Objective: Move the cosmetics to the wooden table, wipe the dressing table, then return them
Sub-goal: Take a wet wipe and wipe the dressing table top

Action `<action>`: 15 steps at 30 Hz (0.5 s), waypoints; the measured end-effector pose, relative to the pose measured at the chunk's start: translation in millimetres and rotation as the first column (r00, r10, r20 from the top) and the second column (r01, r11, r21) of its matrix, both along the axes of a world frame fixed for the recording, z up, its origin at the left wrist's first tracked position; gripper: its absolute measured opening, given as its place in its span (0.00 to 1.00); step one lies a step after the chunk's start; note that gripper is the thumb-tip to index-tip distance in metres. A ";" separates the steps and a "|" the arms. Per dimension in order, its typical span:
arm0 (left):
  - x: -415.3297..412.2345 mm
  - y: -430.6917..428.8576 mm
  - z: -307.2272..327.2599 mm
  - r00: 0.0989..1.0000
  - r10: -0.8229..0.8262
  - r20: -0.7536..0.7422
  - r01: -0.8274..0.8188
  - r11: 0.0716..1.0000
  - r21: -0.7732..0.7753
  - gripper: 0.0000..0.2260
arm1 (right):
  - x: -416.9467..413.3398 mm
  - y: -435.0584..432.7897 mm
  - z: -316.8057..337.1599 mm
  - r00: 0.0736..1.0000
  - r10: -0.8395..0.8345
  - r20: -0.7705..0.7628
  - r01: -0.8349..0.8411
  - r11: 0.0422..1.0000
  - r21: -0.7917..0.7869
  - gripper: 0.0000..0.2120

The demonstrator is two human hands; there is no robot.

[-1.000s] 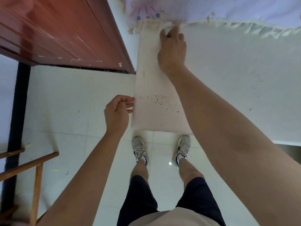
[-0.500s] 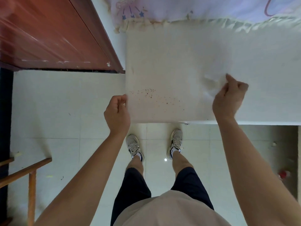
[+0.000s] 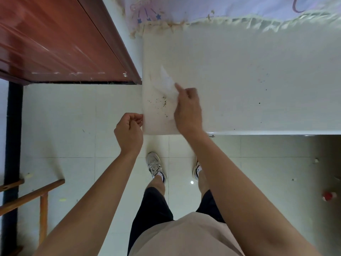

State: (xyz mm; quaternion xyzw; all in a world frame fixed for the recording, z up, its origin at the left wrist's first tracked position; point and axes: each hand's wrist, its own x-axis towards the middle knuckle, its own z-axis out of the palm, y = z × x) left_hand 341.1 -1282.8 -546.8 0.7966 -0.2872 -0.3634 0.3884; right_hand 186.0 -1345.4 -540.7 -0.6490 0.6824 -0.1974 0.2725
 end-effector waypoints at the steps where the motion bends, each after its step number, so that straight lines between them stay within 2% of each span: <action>1: -1.8 1.2 0.1 1.000 0.005 0.017 -0.005 1.000 0.001 0.19 | -18.2 -4.7 3.5 0.997 -0.073 0.033 0.075 0.996 -0.048 0.24; 4: -7.7 4.5 -0.5 0.997 0.018 0.072 -0.017 1.000 -0.003 0.17 | -97.8 -3.5 2.8 0.960 -0.280 0.006 0.278 0.951 -0.133 0.20; 7: -8.2 6.4 -4.0 0.994 -0.007 0.113 0.007 1.000 -0.001 0.15 | -179.2 17.7 -2.7 0.861 -0.495 -0.118 0.478 0.866 -0.146 0.19; 9: -7.3 7.9 -5.1 0.994 -0.019 0.110 0.020 1.000 -0.001 0.15 | -211.4 30.7 -7.8 0.791 -0.578 -0.202 0.564 0.816 -0.126 0.20; 12: -5.1 8.4 -5.0 0.993 -0.038 0.116 0.039 0.999 -0.003 0.15 | -198.8 36.5 -20.7 0.741 -0.569 -0.357 0.595 0.803 -0.045 0.22; 15: -1.1 8.1 -5.5 0.994 -0.046 0.102 0.045 0.999 0.010 0.15 | -120.6 36.5 -24.8 0.858 -0.389 -0.336 0.400 0.916 -0.039 0.25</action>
